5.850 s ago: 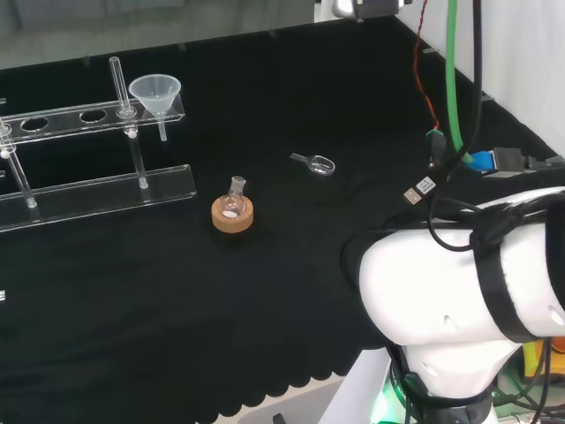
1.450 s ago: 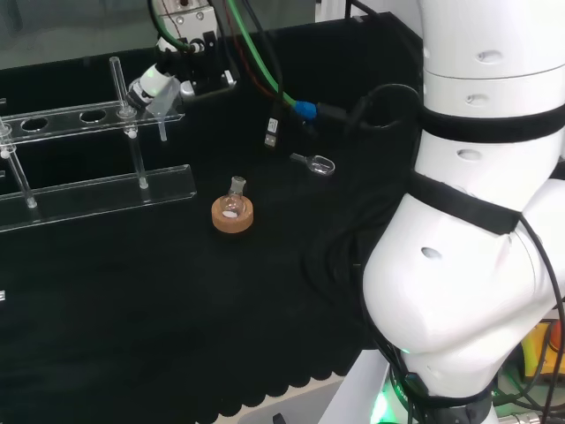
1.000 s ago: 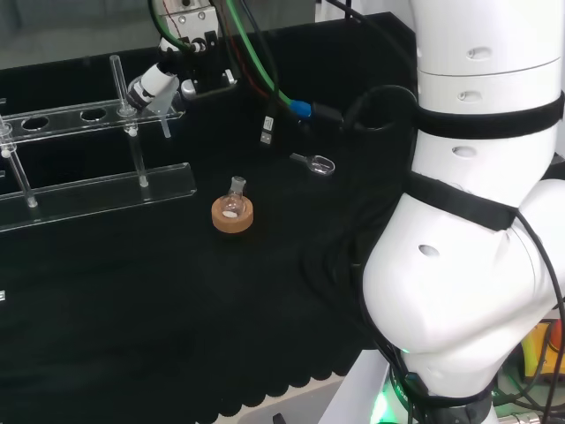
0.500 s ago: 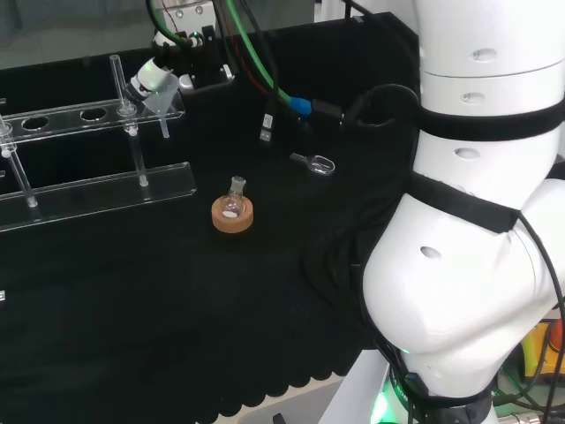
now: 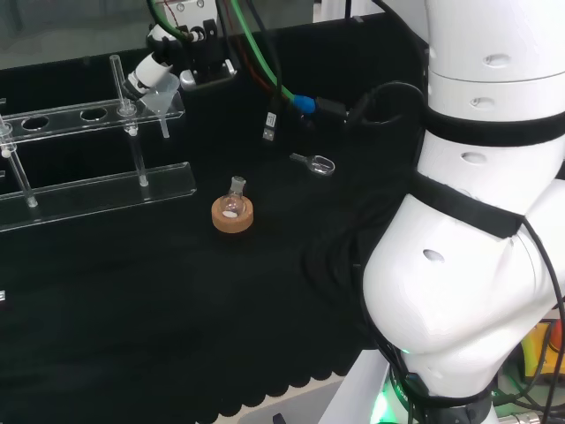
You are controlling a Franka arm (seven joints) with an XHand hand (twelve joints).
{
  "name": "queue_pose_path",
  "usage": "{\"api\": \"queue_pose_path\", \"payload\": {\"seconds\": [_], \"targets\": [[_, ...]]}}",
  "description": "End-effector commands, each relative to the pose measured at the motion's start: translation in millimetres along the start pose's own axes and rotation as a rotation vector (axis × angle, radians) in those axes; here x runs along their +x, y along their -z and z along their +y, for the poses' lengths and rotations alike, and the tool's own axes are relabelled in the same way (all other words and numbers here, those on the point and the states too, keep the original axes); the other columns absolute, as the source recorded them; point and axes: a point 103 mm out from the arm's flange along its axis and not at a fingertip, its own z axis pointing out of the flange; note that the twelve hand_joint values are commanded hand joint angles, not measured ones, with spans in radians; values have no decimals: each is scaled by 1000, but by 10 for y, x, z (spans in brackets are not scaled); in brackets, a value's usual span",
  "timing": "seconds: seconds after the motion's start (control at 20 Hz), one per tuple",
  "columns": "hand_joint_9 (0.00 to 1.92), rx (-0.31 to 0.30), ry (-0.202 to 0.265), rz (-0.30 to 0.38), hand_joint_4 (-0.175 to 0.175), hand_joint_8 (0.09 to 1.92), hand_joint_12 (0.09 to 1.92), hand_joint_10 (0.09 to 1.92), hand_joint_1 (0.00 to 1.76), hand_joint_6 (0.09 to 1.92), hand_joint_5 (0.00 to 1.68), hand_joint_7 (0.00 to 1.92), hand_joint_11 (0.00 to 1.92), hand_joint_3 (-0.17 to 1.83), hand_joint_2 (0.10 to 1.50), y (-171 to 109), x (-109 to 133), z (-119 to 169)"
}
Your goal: Pick up the funnel from the transparent funnel stand.
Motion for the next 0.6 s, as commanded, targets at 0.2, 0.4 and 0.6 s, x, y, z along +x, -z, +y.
{"api": "queue_pose_path", "payload": {"seconds": [0.2, 0.4, 0.6], "targets": [[0, 23, 12, -17, -43, 446, 434, 602, 397, 87, 0, 179, 0, 11, 732, -91, 38, 1], [0, 34, 11, -23, -44, 445, 437, 604, 396, 87, 0, 162, 0, 11, 732, -108, 47, 33], [0, 46, 10, -26, -45, 446, 440, 605, 397, 87, 0, 154, 0, 11, 731, -140, 55, 73]]}}
